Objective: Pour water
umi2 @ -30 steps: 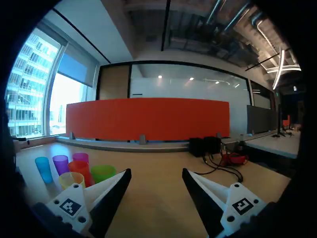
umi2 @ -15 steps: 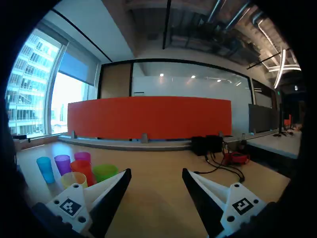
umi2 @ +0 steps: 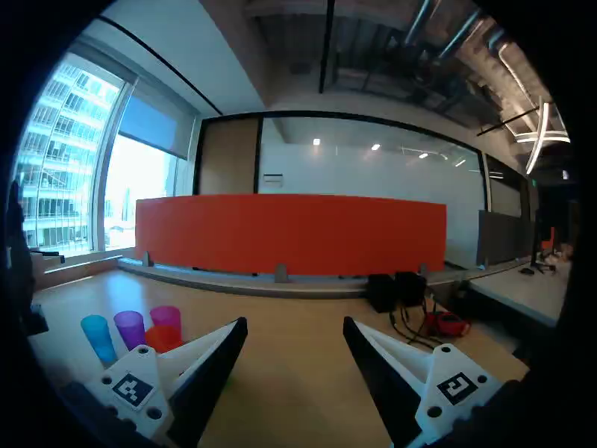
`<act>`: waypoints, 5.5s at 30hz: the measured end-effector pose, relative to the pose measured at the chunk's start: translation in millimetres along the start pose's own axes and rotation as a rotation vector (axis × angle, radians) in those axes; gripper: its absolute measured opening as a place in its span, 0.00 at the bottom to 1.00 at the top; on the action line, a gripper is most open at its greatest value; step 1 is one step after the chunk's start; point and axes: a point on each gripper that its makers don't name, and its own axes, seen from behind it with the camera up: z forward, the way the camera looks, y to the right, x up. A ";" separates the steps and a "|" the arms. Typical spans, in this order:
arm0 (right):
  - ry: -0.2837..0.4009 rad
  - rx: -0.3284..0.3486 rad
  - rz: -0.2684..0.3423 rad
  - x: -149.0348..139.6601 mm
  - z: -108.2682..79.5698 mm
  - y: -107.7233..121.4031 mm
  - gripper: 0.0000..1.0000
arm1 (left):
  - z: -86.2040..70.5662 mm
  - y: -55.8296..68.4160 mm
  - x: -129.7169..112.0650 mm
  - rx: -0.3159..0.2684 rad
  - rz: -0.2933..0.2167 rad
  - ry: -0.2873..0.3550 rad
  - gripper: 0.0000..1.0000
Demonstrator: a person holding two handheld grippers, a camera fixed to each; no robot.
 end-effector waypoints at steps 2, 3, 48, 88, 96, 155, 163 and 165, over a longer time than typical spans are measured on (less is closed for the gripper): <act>-0.008 0.004 0.001 8.5 1.8 0.4 0.99 | 1.7 1.1 9.9 -0.011 0.010 -0.006 0.99; -0.013 0.006 0.002 13.4 2.8 0.6 0.99 | 2.6 1.5 15.4 -0.016 0.016 -0.010 0.99; -0.021 0.175 -0.013 138.5 21.6 -13.9 0.99 | 20.8 30.0 159.4 -0.249 0.015 -0.007 0.99; -0.139 0.530 -0.127 85.7 26.6 -68.5 1.00 | 14.5 61.6 84.0 -0.498 0.096 -0.082 0.99; -0.174 0.554 -0.123 67.1 29.5 -68.6 1.00 | 14.1 58.0 61.5 -0.503 0.106 -0.102 0.99; -0.413 0.630 -0.224 -56.5 41.8 -80.5 1.00 | -7.0 96.1 -122.3 -0.676 0.186 -0.462 0.99; -0.431 0.640 -0.232 -64.6 45.7 -83.0 1.00 | 1.4 101.8 -141.9 -0.694 0.206 -0.525 0.99; -0.435 0.640 -0.235 -66.9 47.1 -82.7 1.00 | 3.6 103.4 -145.2 -0.697 0.209 -0.534 0.99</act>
